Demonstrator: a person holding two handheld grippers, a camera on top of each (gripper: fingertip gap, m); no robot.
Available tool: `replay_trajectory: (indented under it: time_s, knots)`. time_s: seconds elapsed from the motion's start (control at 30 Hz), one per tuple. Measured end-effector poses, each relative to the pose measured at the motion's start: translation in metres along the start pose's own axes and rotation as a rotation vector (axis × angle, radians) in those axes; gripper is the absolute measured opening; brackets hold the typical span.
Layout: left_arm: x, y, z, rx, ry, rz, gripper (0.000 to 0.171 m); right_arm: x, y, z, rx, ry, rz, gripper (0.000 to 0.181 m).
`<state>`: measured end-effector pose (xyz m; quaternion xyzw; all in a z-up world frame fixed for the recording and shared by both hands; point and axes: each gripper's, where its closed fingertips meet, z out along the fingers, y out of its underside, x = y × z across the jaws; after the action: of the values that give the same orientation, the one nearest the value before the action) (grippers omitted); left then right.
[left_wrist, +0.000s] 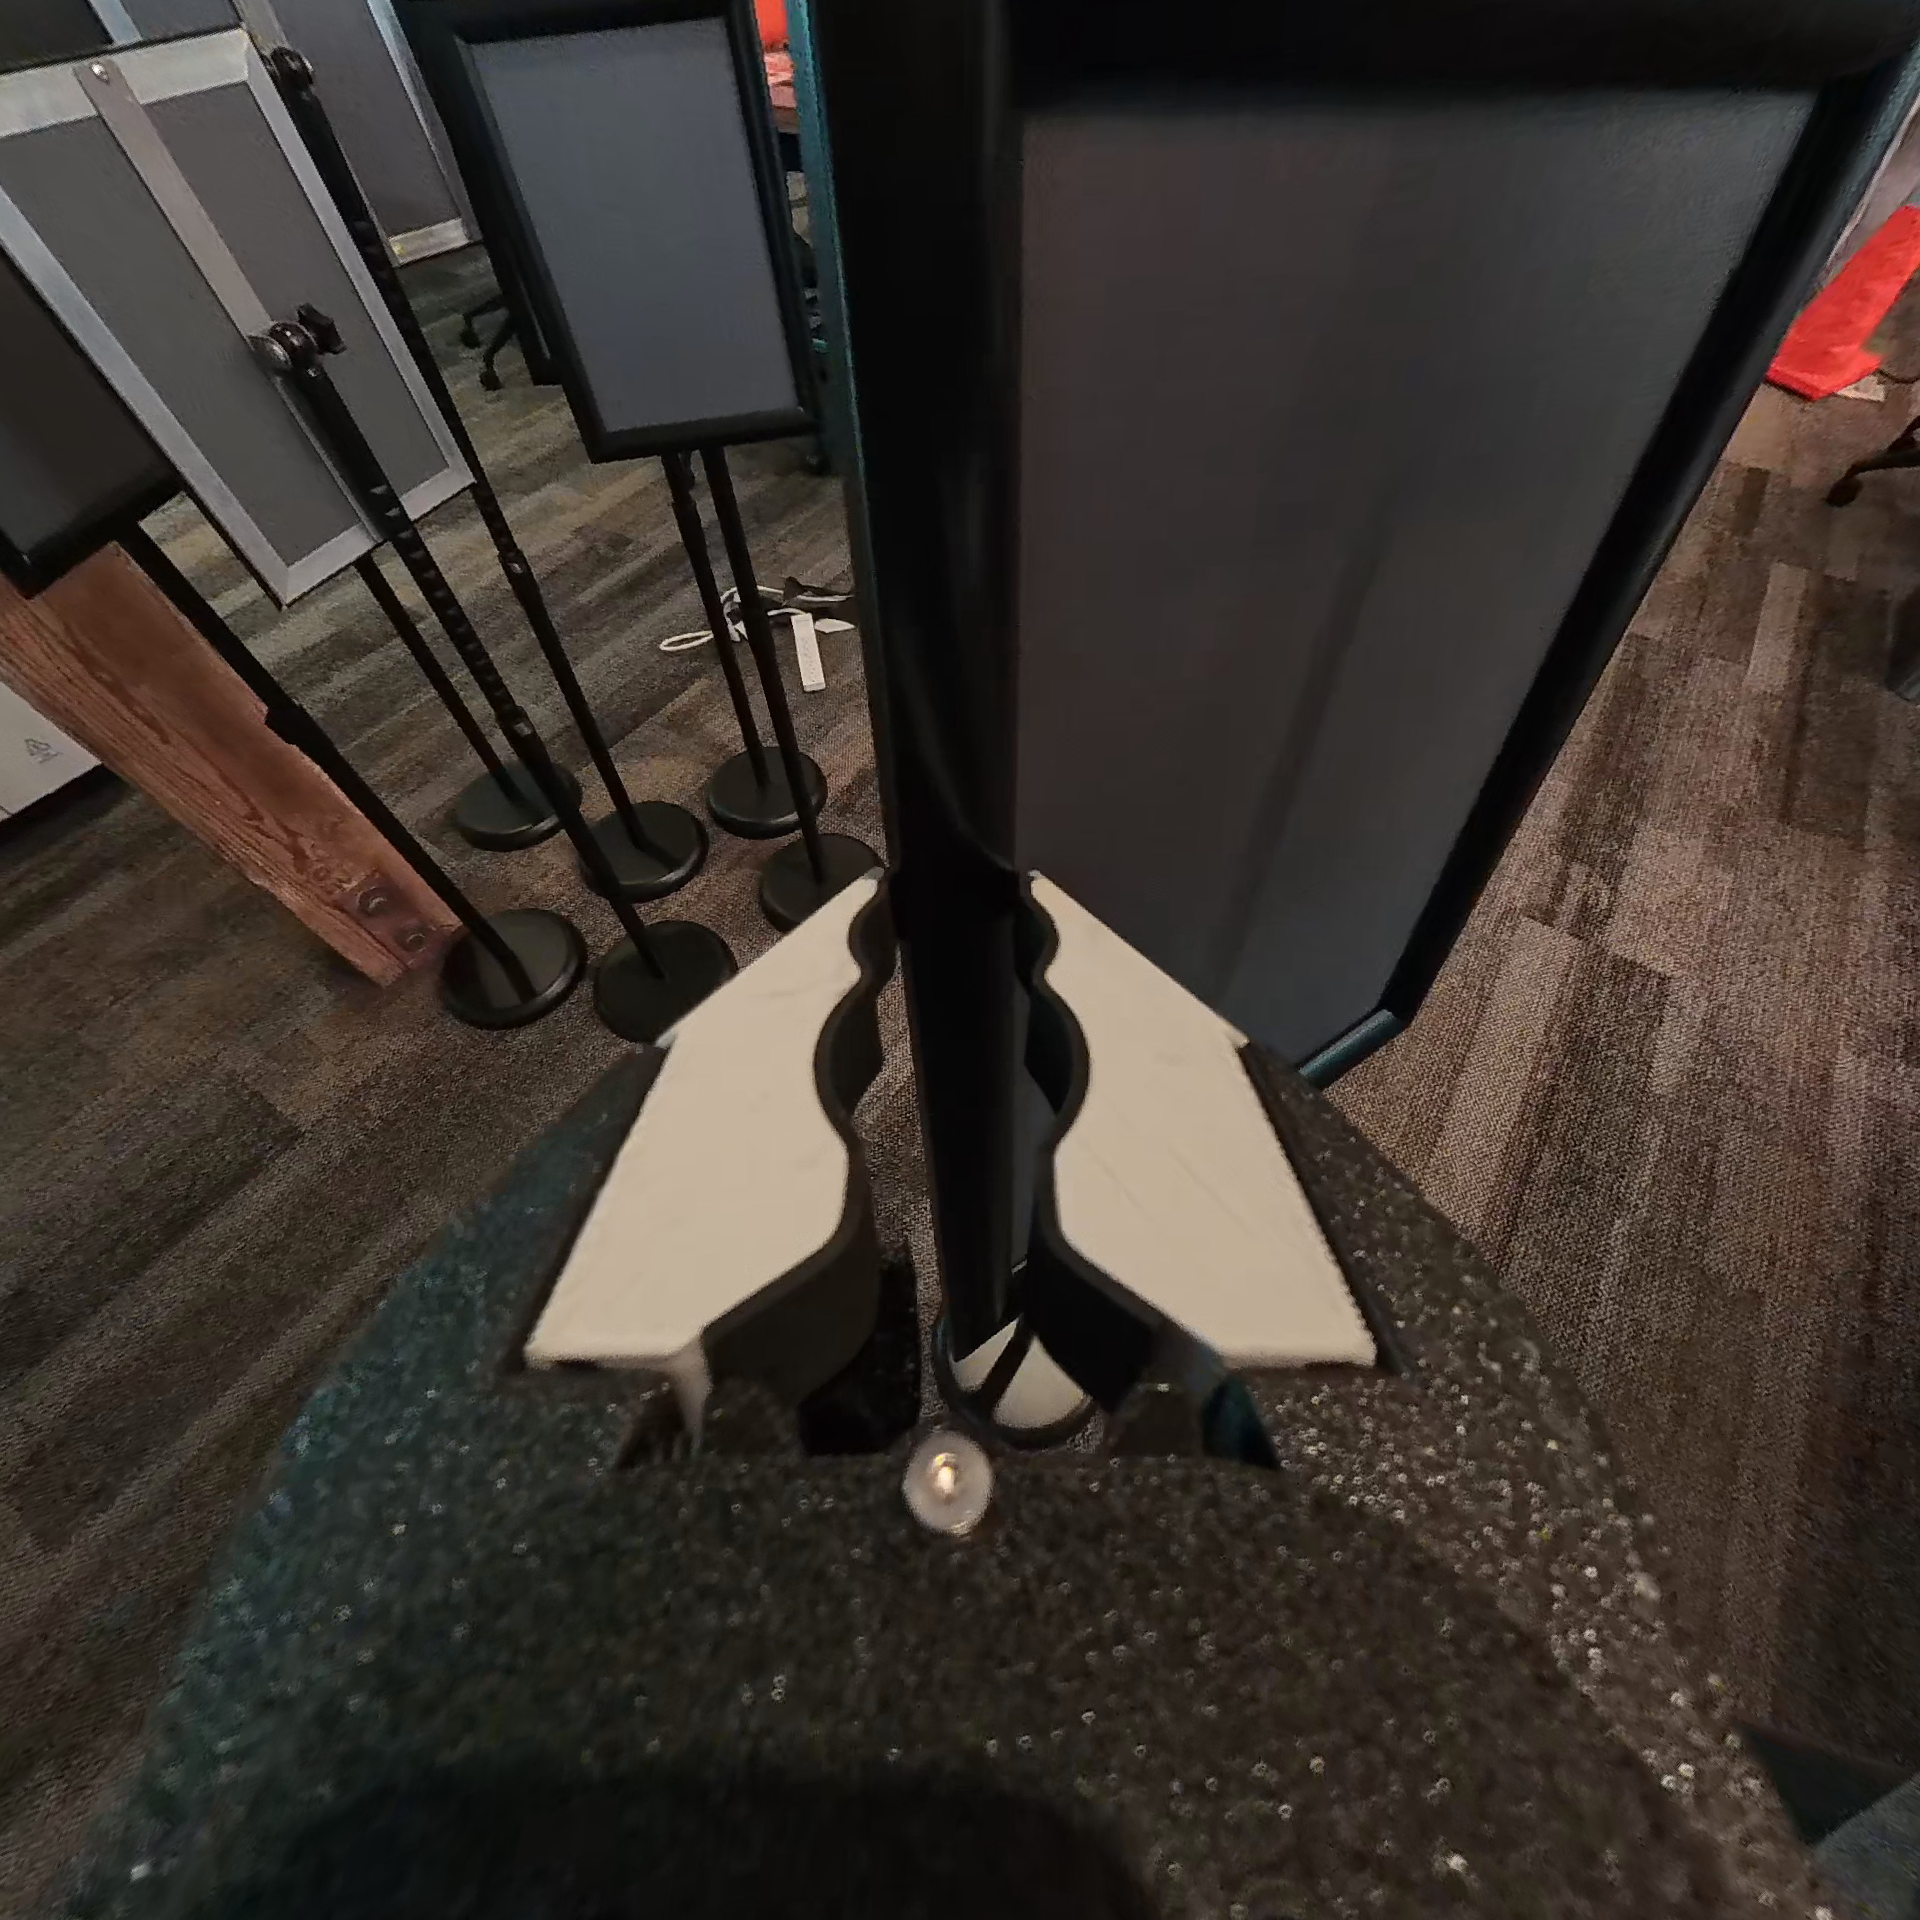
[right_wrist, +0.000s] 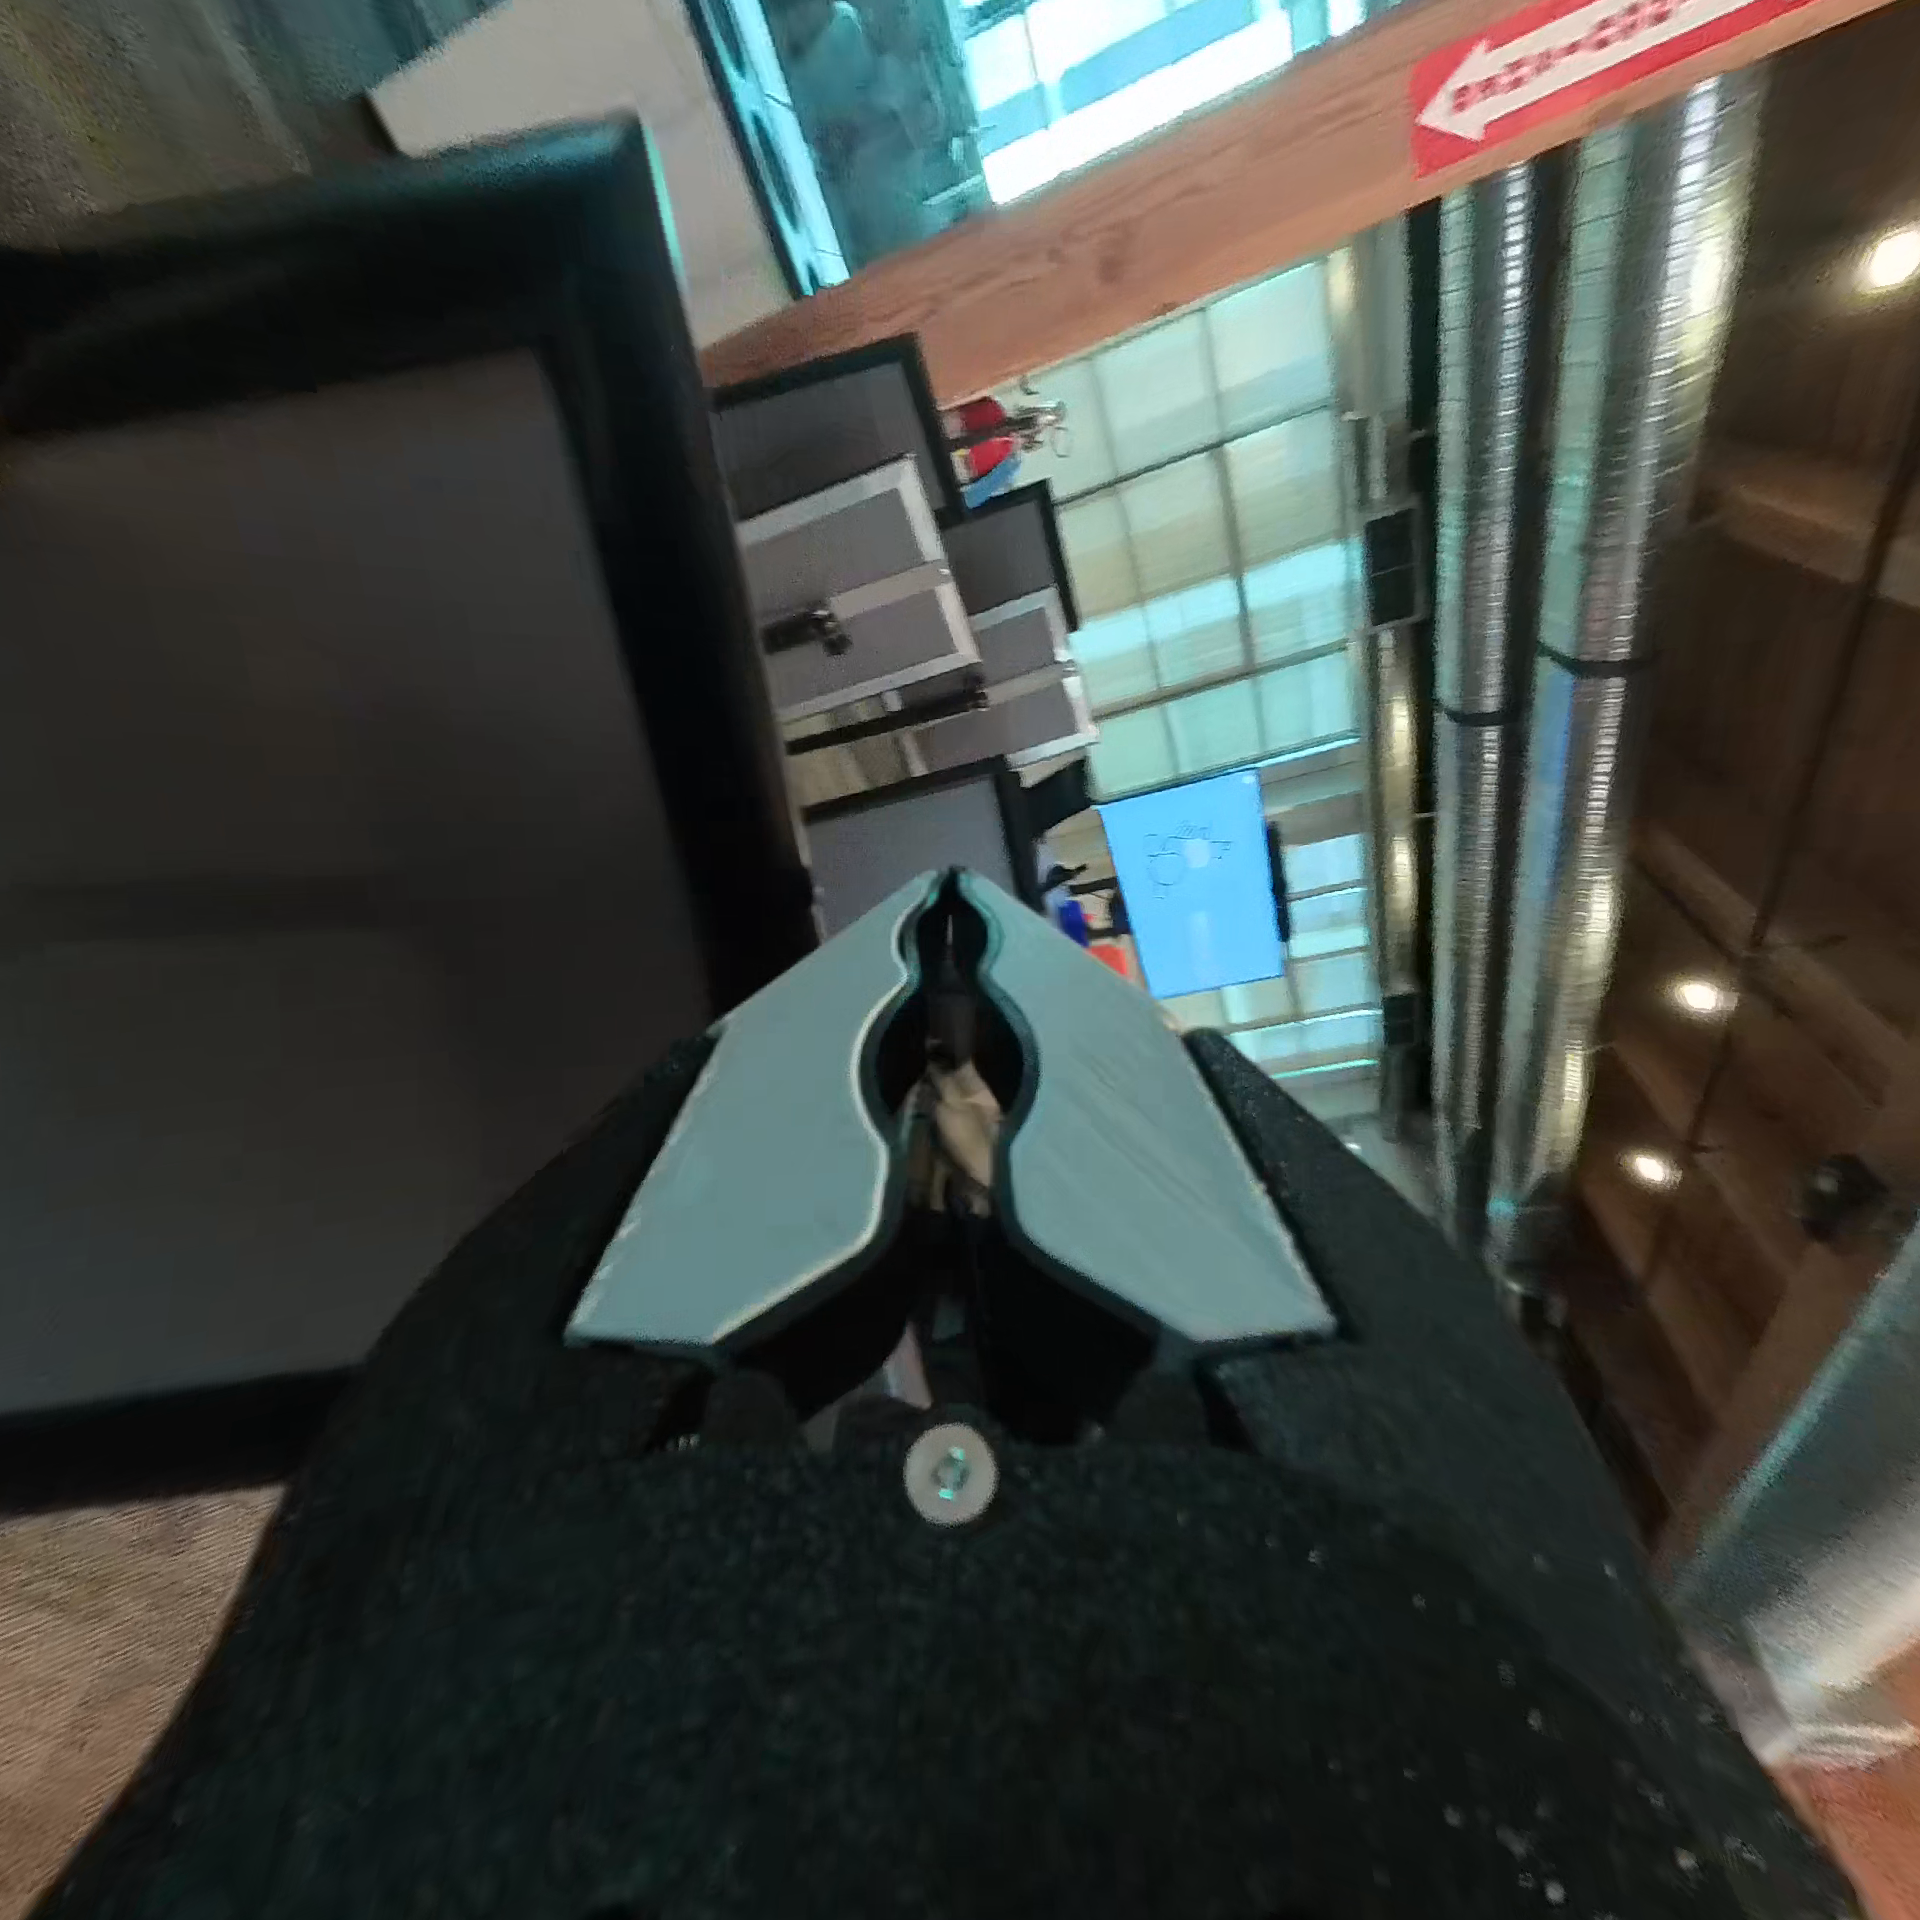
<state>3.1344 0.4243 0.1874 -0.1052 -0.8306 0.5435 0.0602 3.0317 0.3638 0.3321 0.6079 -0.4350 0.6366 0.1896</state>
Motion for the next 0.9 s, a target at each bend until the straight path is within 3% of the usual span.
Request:
replay_trajectory:
  time_s: [0.13,0.3,0.5,0.63,0.9]
  knots:
    - [0.001,0.0,0.0,0.008,0.02,-0.016,0.021,-0.04,-0.037,-0.004,0.081,-0.095,-0.077,0.033]
    - [0.006,0.001,-0.003,0.027,0.037,-0.032,0.021,-0.053,-0.069,0.027,0.09,-0.141,-0.147,0.045]
    - [-0.002,0.005,-0.007,0.038,0.025,-0.068,0.02,-0.059,-0.084,0.034,0.135,-0.209,-0.316,0.025]
    - [-0.002,0.004,-0.006,0.042,0.019,-0.071,0.021,-0.059,-0.083,0.035,0.144,-0.257,-0.363,0.023]
    - [0.002,0.001,-0.004,0.071,0.004,-0.056,0.021,-0.056,-0.079,0.031,0.179,-0.242,-0.3,0.022]
